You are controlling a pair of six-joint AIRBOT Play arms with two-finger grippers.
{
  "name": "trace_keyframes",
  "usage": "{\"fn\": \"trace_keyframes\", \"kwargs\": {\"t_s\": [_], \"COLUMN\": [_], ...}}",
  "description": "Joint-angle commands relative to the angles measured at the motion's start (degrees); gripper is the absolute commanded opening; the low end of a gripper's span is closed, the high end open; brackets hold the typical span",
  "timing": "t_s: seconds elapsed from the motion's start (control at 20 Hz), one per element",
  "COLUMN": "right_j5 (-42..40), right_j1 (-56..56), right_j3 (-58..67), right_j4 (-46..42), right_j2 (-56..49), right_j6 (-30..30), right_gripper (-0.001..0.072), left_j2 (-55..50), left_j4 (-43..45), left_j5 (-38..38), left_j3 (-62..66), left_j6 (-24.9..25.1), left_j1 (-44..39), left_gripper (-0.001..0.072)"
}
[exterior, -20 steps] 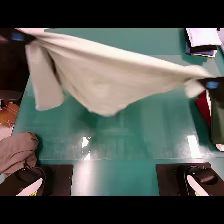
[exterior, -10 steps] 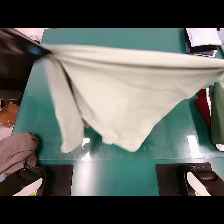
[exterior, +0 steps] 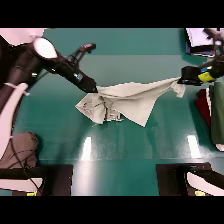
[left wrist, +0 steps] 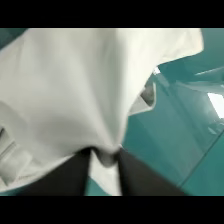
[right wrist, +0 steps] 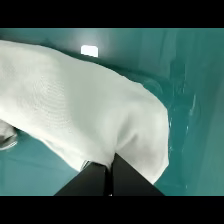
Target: Fold the shirts.
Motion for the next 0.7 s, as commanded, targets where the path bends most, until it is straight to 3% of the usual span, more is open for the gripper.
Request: {"fn": "trace_keyframes", "kwargs": {"t_s": [0.0,0.15,0.25,0.3,0.35,0.4,0.65], "right_j5": [-3.76,-8.28,-10.34,-10.38,-10.05,-9.73,-9.44], "right_j1": [-2.05,-4.42,-6.49,-7.41,-8.41,-9.84,-13.07], "right_j3": [-1.4,-1.42,-1.4,-1.4,-1.42,-1.42,-1.42], "right_j4": [0.17,0.11,0.26,0.2,0.17,0.24,0.28], "right_j2": [-6.01,-6.1,-4.96,-4.26,-3.52,-2.73,1.9], "right_j6": [-1.44,-1.42,-1.42,-1.44,-1.44,-1.44,-1.44], "right_gripper": [0.0015,0.0015,0.002,0.0171,0.0506,0.072,0.0716], "left_j2": [-4.79,-4.44,-3.72,-3.45,-3.17,-2.69,2.95], "left_j4": [1.2,9.2,9.75,9.66,9.84,10.23,9.29], "left_j5": [3.48,-1.62,-4.81,-6.8,-8.87,-10.32,-11.76], "left_j3": [-0.28,2.47,3.06,3.06,3.04,2.84,1.42], "left_j6": [-1.33,-2.4,-3.67,-3.72,-3.69,-3.76,-7.61], "left_j1": [-0.02,-0.02,-0.02,-0.04,-0.02,0.33,5.62], "left_gripper": [0.0582,0.0582,0.0583,0.0582,0.0583,0.0582,0.0582]}}
